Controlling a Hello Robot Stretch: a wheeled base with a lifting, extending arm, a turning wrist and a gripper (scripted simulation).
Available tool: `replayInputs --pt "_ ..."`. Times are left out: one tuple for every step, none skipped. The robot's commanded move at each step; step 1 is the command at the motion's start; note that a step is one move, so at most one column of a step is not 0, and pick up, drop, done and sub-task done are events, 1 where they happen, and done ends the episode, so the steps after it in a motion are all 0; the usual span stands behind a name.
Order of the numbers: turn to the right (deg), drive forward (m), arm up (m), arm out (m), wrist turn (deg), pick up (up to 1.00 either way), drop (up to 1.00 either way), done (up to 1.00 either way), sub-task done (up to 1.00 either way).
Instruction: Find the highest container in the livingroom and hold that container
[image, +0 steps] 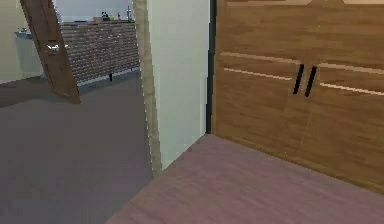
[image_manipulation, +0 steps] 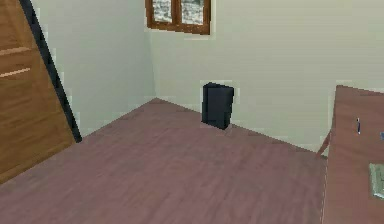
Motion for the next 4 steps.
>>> replayInputs --pt "0.0 0.2 0.0 0.0 0.0 0.0 0.0 0.0 0.0" --pt "-45.0 0.0 0.0 0.0 0.0 0.0 0.0 0.0 0.0" --pt "-45.0 0.0 0.0 0.0 0.0 0.0 0.0 0.0 0.0" --pt "-6.0 0.0 0.0 0.0 0.0 0.0 0.0 0.0 0.0"
